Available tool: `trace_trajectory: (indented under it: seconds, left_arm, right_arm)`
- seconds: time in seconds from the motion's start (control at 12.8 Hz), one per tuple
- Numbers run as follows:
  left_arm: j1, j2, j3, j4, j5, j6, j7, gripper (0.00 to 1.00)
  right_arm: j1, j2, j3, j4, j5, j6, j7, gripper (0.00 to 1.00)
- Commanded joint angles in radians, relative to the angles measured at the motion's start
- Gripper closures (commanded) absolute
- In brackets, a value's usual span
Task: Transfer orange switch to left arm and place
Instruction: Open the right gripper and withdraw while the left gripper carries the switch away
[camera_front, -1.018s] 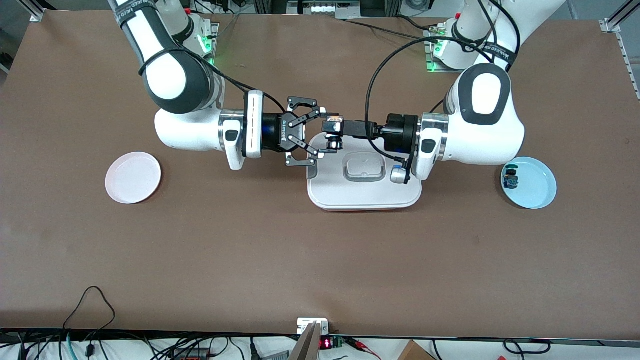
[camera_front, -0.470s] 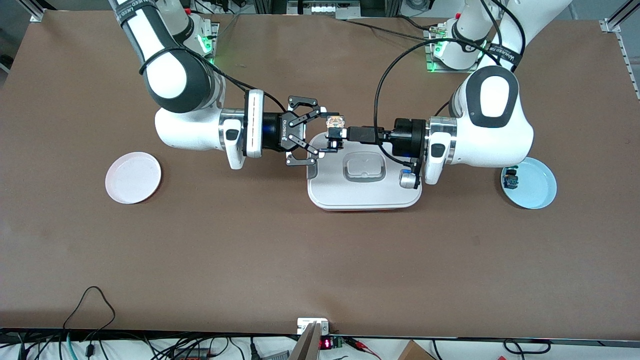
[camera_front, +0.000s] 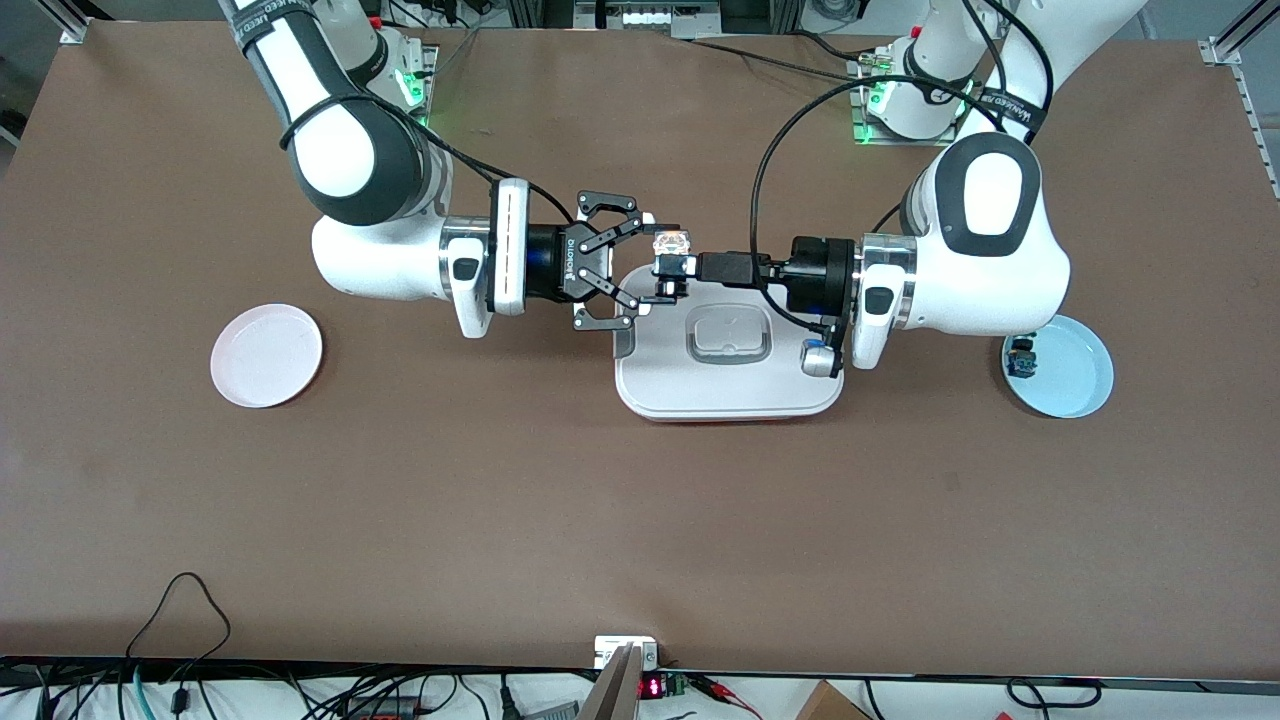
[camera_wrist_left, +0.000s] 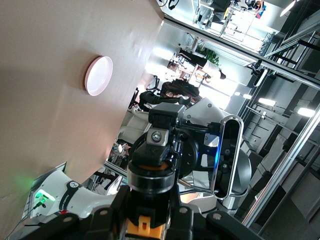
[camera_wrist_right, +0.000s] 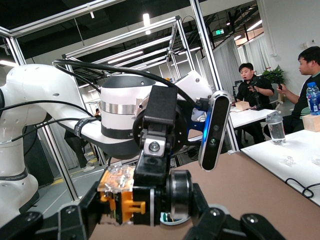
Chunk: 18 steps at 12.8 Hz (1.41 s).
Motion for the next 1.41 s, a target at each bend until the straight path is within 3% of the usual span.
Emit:
trace_trajectory:
  seconds: [0.0, 0.39, 0.55, 0.7, 0.86, 0.94, 1.33]
  left_arm:
    - [0.032, -0.023, 0.001, -0.016, -0.020, -0.030, -0.009, 1.00]
    - [0.052, -0.026, 0.008, -0.014, -0.011, -0.062, -0.012, 1.00]
    - [0.100, -0.025, 0.015, -0.016, 0.031, -0.129, -0.012, 1.00]
    - [0.204, -0.017, 0.009, -0.014, 0.246, -0.224, -0.011, 1.00]
    - [0.303, -0.013, 0.015, -0.014, 0.426, -0.337, -0.009, 1.00]
    - [0.353, -0.014, 0.012, -0.010, 0.571, -0.373, -0.003, 1.00]
    - [0.456, 0.004, 0.012, -0.010, 1.232, -0.405, 0.163, 1.00]
  right_arm:
    - [-0.004, -0.035, 0.005, -0.047, 0.014, 0.018, -0.019, 0.01]
    - [-0.010, -0.046, 0.005, -0.098, 0.054, 0.017, -0.015, 0.00]
    - [-0.021, -0.058, 0.005, -0.185, 0.179, 0.003, -0.021, 0.00]
    - [-0.024, -0.081, 0.005, -0.268, 0.245, 0.012, -0.022, 0.00]
    - [-0.059, -0.080, 0.004, -0.294, 0.244, 0.014, 0.004, 0.00]
    - [-0.079, -0.080, 0.004, -0.294, 0.229, 0.027, 0.009, 0.00]
    - [-0.114, -0.081, -0.002, -0.305, -0.036, 0.150, 0.154, 0.00]
